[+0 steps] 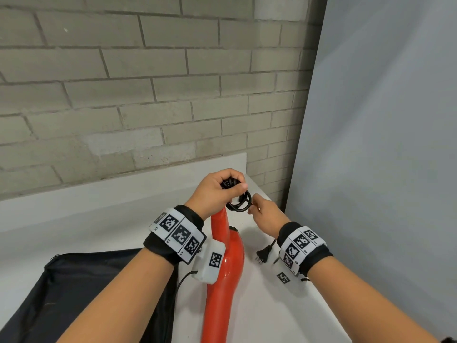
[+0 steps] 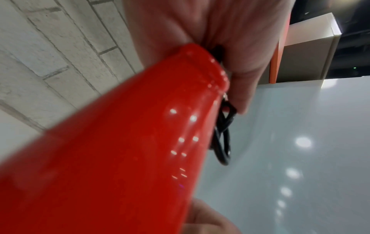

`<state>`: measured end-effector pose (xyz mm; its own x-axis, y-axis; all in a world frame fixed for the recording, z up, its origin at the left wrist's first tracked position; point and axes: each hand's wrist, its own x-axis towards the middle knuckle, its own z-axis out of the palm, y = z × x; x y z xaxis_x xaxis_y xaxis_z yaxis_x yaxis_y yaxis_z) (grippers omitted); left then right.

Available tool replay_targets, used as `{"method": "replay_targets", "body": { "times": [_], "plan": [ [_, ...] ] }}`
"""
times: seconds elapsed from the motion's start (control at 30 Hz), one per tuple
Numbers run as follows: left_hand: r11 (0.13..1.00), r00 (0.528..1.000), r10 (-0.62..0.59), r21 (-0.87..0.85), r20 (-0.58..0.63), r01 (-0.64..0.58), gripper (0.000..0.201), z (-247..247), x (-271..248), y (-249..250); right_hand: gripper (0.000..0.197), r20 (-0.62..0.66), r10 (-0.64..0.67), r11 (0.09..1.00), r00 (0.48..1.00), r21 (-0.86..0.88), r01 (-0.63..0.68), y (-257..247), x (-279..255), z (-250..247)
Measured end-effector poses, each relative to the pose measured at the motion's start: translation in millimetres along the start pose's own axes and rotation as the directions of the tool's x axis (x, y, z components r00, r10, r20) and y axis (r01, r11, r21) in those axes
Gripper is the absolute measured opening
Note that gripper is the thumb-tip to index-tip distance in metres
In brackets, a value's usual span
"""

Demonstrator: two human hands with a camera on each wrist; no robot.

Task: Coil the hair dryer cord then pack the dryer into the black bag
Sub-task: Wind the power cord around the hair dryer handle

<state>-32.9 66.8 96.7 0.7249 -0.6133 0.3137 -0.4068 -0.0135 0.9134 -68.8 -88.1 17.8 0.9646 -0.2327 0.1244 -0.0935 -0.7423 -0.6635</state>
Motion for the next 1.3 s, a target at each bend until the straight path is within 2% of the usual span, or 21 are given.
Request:
{"method": "replay_targets", "body": {
  "times": [0.07,0.13,0.3,0.37,0.5,0.63,0.77,0.83,0.93,1.07,1.2,1.27,1.3],
  "plan": [
    [0.999,1.0,0.003,0.04,-0.011,-0.003,0.012,1,2,-2,0.02,0.067,-0.076,0.987,0.995,0.148,0.065,-3,-4,-4],
    [0.998,0.999,-0.019,0.059,-0.033,0.021,0.017,0,4,-3,0.021,0.072,-0.15,0.974,0.986,0.181,0.136,-6,-8,-8],
    [0.994,0.996,-0.086,0.064,0.0,0.086,0.013,1,3,0,0.022,-0.204,-0.109,0.979,0.973,0.148,0.141,-14,-1,-36],
    [0.994,0.997,-0.083,0.077,0.003,0.083,0.007,6,2,3,0.02,-0.26,-0.103,0.978,0.96,0.151,0.146,-19,3,-50],
    [0.986,0.994,-0.09,0.134,-0.062,0.097,0.007,12,5,3,0.021,-0.337,-0.136,0.977,0.932,0.108,0.182,-33,4,-72],
    [0.967,0.986,-0.141,0.203,-0.085,0.156,0.033,17,6,4,0.022,-0.374,-0.24,0.958,0.896,0.056,0.28,-47,0,-84],
    [0.953,0.979,-0.199,0.223,-0.051,0.205,0.023,19,6,10,0.02,-0.36,-0.295,0.94,0.885,0.058,0.337,-53,-4,-91],
    [0.953,0.977,-0.2,0.217,-0.068,0.21,0.018,18,6,11,0.019,-0.338,-0.303,0.931,0.891,0.095,0.353,-52,-4,-93],
    [0.968,0.971,-0.176,0.153,-0.162,0.201,0.014,20,7,7,0.015,-0.262,-0.291,0.914,0.92,0.21,0.349,-40,-7,-94],
    [0.978,0.948,-0.136,0.114,-0.288,0.175,0.01,25,9,0,0.027,-0.106,-0.279,0.931,0.954,0.213,0.296,-12,-13,-90],
    [0.978,0.919,-0.131,0.103,-0.371,0.181,0.009,28,11,-1,0.016,0.098,-0.143,0.985,0.985,0.111,0.132,31,-14,-79],
    [0.977,0.911,-0.139,0.096,-0.388,0.19,0.009,28,11,0,0.008,0.251,-0.036,0.999,0.967,-0.025,0.044,55,-15,-72],
    [0.975,0.908,-0.143,0.099,-0.395,0.197,0.008,28,11,0,0.003,0.341,0.024,0.995,0.94,-0.096,0.009,64,-16,-68]
  ]
}}
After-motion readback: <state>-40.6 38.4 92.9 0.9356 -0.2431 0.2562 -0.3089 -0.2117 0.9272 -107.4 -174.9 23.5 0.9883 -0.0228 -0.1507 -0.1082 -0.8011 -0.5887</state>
